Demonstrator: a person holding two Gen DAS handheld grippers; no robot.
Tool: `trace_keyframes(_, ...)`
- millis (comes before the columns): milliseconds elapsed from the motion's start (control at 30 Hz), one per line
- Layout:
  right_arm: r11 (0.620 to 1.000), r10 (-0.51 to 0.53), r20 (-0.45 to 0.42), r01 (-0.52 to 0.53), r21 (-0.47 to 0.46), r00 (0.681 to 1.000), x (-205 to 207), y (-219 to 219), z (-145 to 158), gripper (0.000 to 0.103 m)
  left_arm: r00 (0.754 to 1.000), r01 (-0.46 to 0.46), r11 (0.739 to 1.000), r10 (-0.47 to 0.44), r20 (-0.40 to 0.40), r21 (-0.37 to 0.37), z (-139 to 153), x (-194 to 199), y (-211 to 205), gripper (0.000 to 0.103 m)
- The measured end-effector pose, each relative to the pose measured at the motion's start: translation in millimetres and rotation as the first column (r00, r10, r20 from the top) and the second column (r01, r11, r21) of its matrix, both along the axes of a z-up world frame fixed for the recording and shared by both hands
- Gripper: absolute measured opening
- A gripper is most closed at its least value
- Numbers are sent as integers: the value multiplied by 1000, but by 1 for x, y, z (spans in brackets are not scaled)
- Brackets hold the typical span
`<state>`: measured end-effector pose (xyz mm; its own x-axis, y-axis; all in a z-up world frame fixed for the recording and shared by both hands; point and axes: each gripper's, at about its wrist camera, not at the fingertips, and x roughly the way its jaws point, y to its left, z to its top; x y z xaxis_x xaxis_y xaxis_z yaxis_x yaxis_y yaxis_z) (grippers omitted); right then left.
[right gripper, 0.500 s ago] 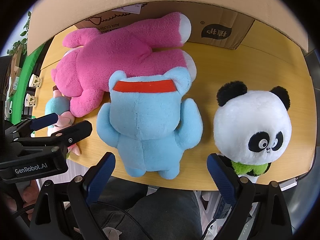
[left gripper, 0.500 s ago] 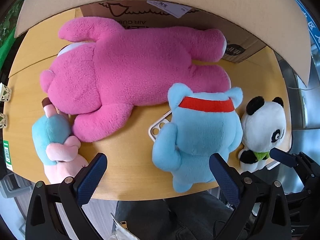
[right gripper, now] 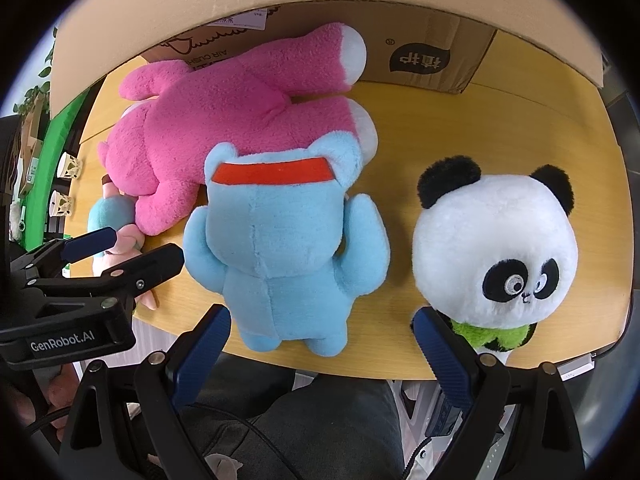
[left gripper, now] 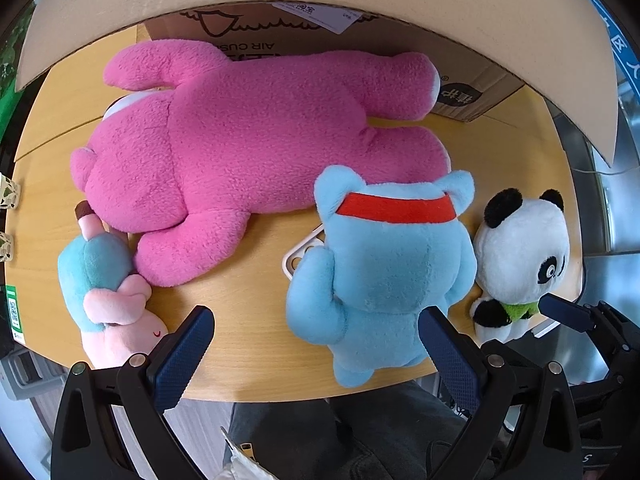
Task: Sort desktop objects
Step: 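Move the right tool toward the light-blue plush with red headband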
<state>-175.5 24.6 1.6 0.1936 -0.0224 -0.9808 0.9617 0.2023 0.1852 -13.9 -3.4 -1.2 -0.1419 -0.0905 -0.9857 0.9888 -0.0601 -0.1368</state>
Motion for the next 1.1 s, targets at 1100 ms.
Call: trace_keyframes(1100, 990, 135, 40, -134, -34, 990, 19, 13, 2, 93, 993, -116, 988, 115, -17, -100, 23, 26, 42, 103)
